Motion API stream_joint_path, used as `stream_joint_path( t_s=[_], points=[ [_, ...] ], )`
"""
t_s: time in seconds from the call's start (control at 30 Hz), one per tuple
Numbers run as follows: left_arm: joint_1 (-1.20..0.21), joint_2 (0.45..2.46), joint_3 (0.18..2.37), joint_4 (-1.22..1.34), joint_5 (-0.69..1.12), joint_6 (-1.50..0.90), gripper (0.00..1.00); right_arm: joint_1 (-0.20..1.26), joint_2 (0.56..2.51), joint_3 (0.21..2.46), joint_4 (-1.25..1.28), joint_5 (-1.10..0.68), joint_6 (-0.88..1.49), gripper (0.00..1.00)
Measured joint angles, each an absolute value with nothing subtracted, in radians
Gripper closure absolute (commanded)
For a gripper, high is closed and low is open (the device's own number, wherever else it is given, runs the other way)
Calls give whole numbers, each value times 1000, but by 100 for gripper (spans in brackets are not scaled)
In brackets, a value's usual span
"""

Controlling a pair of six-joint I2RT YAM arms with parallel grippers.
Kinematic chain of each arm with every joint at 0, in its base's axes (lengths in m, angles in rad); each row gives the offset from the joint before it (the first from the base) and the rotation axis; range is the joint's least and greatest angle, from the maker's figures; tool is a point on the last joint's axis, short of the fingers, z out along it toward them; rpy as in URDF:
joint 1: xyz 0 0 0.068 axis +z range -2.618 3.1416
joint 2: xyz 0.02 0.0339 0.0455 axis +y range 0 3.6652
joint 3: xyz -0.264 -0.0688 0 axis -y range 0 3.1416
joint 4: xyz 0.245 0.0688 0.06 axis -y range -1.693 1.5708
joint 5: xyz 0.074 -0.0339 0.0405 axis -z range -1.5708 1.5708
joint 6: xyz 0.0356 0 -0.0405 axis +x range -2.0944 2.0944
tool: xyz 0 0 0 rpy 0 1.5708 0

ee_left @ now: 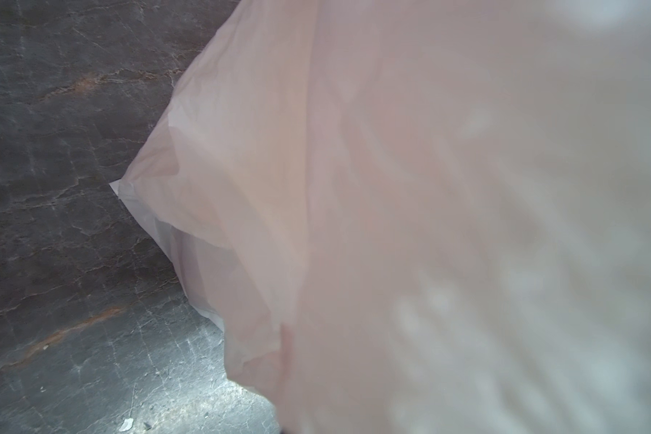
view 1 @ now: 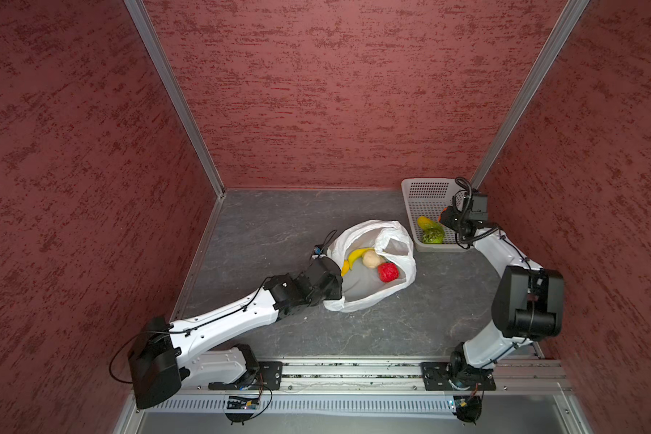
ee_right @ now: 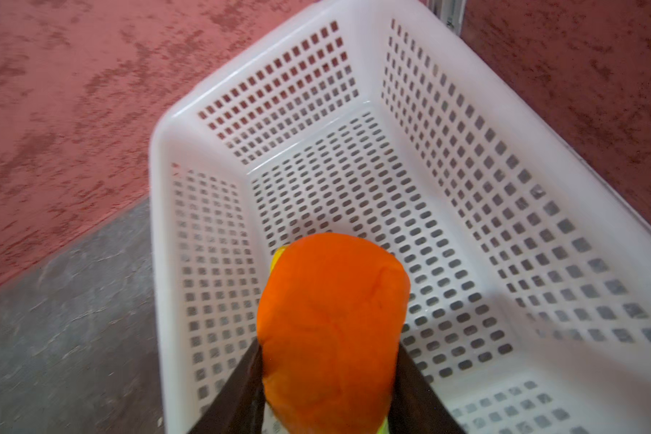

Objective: Untie the knot of the plastic bag and take out the fruit
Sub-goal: Place the fruit in the basket, then pick up the fruit from the plastic bag.

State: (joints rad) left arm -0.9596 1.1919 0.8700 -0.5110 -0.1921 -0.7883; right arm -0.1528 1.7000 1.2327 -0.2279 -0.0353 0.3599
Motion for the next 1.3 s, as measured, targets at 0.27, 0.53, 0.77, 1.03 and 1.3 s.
stream_joint_path(
  t_s=[0.27, 0.53, 0.77, 1.03, 1.3],
  points=[
    [-960, 1191, 864, -516, -193, -788, 100, -181, 1845, 1351, -241, 1, 334, 37],
    [-960, 1182, 864, -516, -197, -788, 100, -181, 1850, 1355, -265, 6, 329, 22],
    [-960, 1182, 864, -516, -202, -788, 100, -180, 1789, 1340, -279, -33, 333, 18],
    [-960, 1182, 862, -516, -205, -788, 100, -84, 1575, 1282, -308, -154, 341, 11],
    [-960, 1182, 857, -516, -216, -789, 100, 196, 1361, 1282, -409, -260, 344, 6]
  ],
)
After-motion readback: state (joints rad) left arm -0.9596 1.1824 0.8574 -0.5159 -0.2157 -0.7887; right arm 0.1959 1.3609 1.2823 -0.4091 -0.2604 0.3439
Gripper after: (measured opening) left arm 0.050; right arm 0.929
